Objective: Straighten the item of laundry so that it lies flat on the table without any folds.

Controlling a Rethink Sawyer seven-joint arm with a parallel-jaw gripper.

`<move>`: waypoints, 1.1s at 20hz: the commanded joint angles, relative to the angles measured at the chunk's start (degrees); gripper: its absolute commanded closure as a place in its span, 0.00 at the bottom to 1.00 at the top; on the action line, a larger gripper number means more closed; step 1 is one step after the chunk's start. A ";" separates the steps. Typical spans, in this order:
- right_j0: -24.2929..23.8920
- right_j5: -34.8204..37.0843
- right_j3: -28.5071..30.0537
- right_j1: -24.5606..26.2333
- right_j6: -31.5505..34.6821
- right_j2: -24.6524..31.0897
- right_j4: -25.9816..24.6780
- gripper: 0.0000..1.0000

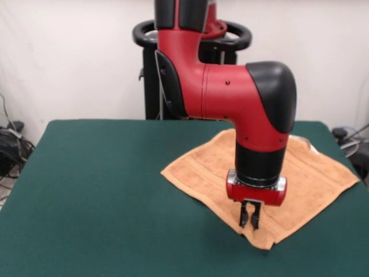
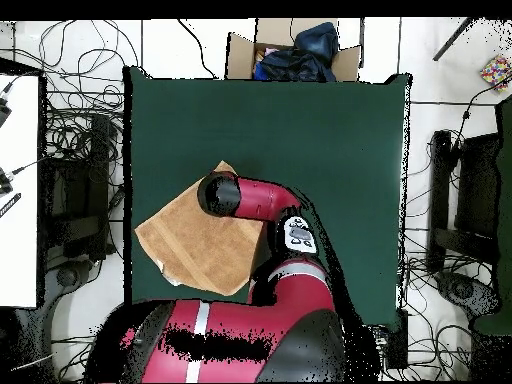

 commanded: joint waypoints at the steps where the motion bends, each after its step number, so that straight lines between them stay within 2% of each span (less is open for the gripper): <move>1: -1.67 -0.62 -6.34 7.38 0.81 -0.35 -4.75 1.00; 4: -2.24 -1.58 -7.22 8.23 1.10 0.08 -5.74 1.00; 5: -3.10 -5.31 -6.58 7.91 1.81 0.96 -6.37 1.00; 7: -4.46 -17.51 -6.36 8.50 4.54 2.10 -8.88 1.00; 10: -6.25 -26.18 -6.76 9.70 7.51 4.61 -10.76 1.00; 12: -4.66 -29.95 -6.78 9.27 10.32 2.67 -10.35 1.00; 15: 0.34 -36.66 -6.65 9.13 13.22 -4.02 -6.58 1.00; 20: 0.73 -40.15 -6.41 10.02 10.76 -4.63 -3.62 1.00; 22: 1.59 -38.08 -5.99 9.66 9.05 -5.88 -1.70 1.00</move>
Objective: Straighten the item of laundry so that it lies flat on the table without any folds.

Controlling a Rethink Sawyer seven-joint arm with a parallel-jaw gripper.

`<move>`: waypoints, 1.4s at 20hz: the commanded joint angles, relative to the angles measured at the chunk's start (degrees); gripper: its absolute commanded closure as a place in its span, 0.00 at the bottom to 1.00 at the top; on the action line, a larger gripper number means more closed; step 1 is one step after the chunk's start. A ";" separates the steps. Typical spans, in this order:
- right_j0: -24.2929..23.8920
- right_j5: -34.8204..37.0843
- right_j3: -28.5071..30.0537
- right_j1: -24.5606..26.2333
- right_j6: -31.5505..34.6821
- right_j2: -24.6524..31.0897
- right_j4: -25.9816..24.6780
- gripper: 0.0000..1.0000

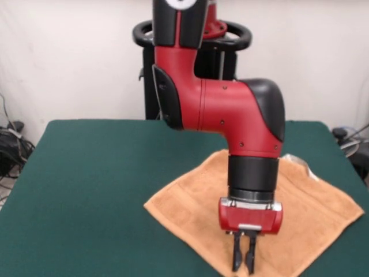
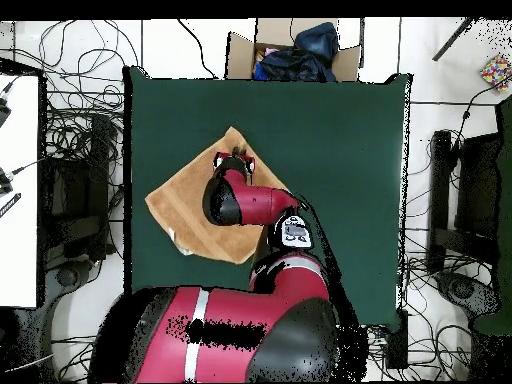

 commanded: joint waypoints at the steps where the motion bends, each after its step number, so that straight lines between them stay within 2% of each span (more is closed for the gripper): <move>1: 0.97 -1.37 -3.89 4.57 8.15 -3.62 5.49 1.00; 3: 2.09 6.73 -4.04 4.42 5.97 -5.37 8.45 1.00; 4: 3.36 7.50 -4.33 4.55 4.94 -7.15 9.63 1.00; 5: 3.00 9.18 -4.04 4.28 4.66 -6.56 9.45 0.00; 8: 0.29 15.46 -3.80 2.19 3.94 -2.59 7.44 0.00; 13: 1.74 33.70 0.14 -8.83 4.62 -4.27 8.76 0.00; 15: 1.71 37.20 1.29 -11.94 5.17 -4.23 8.38 0.00; 22: 1.51 37.84 6.37 -19.40 8.94 -4.58 6.01 0.00; 24: 1.33 40.07 7.84 -20.92 9.63 -4.67 6.51 0.00; 26: 1.63 43.71 8.98 -21.05 10.83 -5.72 7.40 0.00; 28: 0.32 45.13 13.16 -20.50 12.91 -5.00 9.44 0.00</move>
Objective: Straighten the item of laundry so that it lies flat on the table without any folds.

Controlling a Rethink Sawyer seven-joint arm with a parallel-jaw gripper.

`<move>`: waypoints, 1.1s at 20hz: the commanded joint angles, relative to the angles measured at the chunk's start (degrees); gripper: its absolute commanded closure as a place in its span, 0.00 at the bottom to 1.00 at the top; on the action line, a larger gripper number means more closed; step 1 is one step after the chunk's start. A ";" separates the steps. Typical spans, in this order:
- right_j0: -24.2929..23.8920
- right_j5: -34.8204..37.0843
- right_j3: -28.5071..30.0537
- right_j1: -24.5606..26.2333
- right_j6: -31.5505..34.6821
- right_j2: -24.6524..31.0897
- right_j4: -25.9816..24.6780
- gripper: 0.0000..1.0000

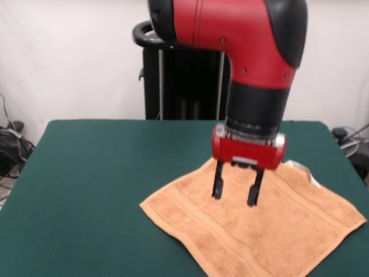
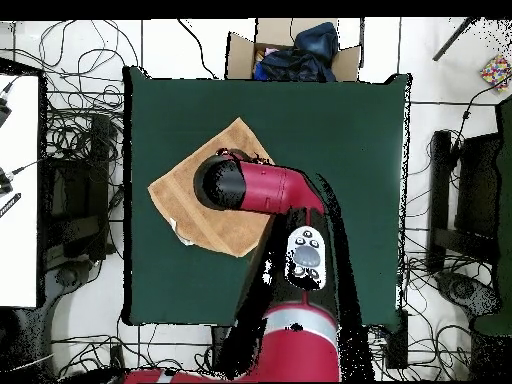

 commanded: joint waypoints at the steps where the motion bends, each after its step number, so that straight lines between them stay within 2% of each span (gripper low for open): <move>1: -2.35 5.64 13.23 -2.88 13.64 -0.70 4.13 0.00; 6: -2.34 -3.51 21.36 -0.92 19.10 -2.04 6.61 0.00; 9: -1.93 -6.40 24.10 -0.26 19.93 -2.73 7.72 0.00; 11: -3.72 -11.45 27.17 0.18 21.03 -0.74 8.87 0.00; 14: -5.89 -19.45 32.60 1.63 27.21 2.32 13.36 0.00; 15: -4.36 -21.36 33.12 2.33 29.24 1.10 14.82 0.00; 20: -2.32 -21.72 38.33 1.89 35.04 2.01 24.84 0.00; 22: -1.60 -18.71 39.13 0.10 36.36 2.16 28.66 0.00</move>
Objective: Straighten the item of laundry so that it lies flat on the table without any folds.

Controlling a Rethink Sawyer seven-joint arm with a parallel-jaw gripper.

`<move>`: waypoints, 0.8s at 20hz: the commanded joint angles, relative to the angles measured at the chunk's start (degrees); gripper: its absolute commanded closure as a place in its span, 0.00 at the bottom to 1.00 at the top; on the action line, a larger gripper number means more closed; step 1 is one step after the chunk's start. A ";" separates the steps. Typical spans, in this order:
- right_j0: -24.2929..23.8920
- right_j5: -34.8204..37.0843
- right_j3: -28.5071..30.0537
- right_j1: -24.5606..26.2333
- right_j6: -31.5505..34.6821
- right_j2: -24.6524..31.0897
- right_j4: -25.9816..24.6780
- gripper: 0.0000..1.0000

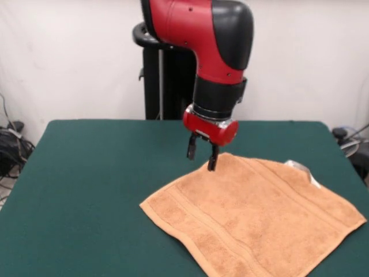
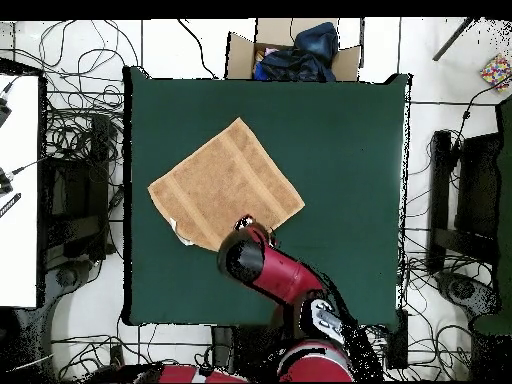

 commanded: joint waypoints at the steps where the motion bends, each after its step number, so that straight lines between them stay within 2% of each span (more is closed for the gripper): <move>1: 2.97 5.66 9.73 -1.09 27.26 3.07 14.23 0.00; 5: 9.43 17.02 4.94 -2.86 28.49 -4.41 16.33 0.00; 9: 13.28 18.71 2.26 -1.34 29.79 -10.29 15.54 0.00; 10: 13.20 16.11 2.41 -0.95 30.23 -10.10 15.87 0.00; 12: 13.43 15.40 1.06 -0.52 31.70 -9.28 16.60 0.00; 14: 12.12 13.11 0.63 -0.23 31.63 -6.41 17.18 0.00; 16: 10.20 7.38 0.88 0.51 30.88 -2.98 16.79 0.00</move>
